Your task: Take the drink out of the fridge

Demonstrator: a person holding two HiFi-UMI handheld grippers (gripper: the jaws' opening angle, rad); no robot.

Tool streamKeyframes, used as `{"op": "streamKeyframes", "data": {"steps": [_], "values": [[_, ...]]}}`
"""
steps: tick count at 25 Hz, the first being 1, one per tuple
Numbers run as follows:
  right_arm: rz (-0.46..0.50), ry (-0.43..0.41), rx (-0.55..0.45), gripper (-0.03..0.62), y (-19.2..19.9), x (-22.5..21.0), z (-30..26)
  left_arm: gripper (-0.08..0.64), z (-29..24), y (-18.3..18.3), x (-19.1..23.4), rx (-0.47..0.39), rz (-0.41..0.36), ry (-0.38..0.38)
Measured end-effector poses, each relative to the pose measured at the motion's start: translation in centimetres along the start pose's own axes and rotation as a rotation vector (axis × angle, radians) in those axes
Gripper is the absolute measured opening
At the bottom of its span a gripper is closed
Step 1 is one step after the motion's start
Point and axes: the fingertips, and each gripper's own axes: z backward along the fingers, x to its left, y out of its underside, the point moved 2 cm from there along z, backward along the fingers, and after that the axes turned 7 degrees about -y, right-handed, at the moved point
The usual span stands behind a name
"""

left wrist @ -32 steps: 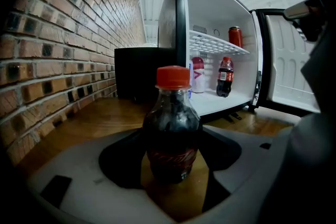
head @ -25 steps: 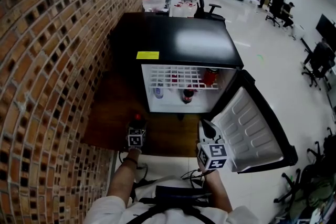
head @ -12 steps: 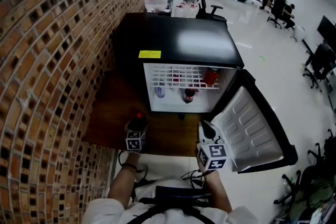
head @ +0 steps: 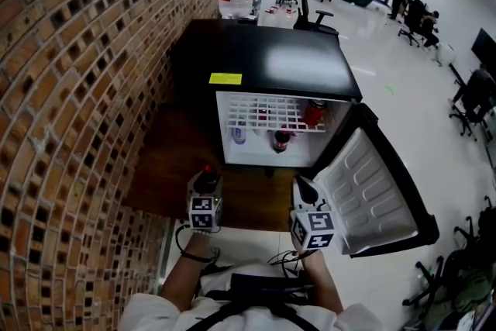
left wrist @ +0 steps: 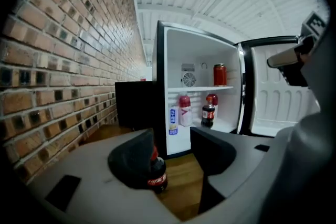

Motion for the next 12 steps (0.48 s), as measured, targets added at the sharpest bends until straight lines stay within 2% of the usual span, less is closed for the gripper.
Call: {"op": "streamKeyframes", "data": {"steps": [2, 9, 12], "values": [[-0.005, 0.010, -0.006, 0.011, -0.2, -0.3, 0.5, 0.215, 0.7, -1.9, -1.0, -0.035, -0.008, 0.023], [-0.019, 0.042, -0.013, 0.011, 0.0, -1.6, 1.4, 0.013, 1.8, -6.5, -3.5, -0.116, -0.006, 0.113], [-0.021, 0.045, -0.015, 0.011, 0.0, -1.8, 1.6, 0.000, 1.9, -7.0, -4.2, -0.113, 0.029, 0.139]]}}
